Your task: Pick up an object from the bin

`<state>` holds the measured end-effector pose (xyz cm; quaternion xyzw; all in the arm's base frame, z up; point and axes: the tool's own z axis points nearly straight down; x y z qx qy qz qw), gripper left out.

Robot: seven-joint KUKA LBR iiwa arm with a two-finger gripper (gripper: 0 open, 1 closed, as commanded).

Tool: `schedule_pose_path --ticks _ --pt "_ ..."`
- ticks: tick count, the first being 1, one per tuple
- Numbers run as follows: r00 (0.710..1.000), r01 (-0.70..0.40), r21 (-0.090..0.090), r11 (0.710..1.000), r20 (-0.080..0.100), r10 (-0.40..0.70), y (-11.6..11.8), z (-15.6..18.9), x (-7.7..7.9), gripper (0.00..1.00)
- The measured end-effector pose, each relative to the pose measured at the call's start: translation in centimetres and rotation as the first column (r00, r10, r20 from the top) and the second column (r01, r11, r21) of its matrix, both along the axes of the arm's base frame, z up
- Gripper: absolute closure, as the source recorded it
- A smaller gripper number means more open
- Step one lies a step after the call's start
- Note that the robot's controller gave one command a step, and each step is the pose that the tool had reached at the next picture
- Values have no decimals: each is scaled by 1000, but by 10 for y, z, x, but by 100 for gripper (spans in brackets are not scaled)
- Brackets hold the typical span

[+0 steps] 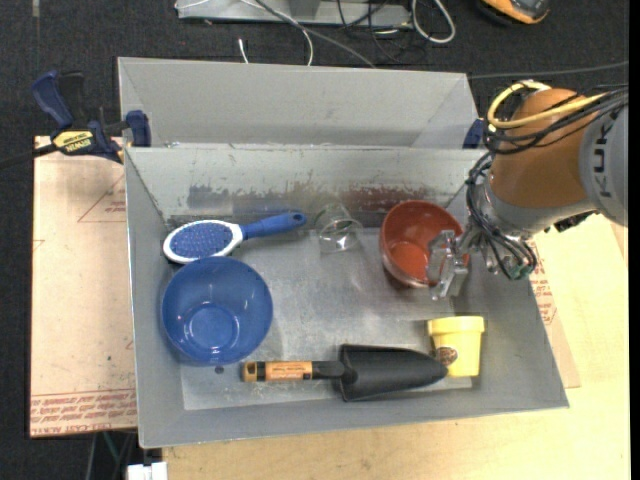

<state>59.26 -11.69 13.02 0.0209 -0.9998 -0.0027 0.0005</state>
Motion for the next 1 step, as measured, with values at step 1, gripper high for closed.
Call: schedule_pose_path --ticks 1 --pt "1000 0 0 1000 0 0 0 0 0 100"
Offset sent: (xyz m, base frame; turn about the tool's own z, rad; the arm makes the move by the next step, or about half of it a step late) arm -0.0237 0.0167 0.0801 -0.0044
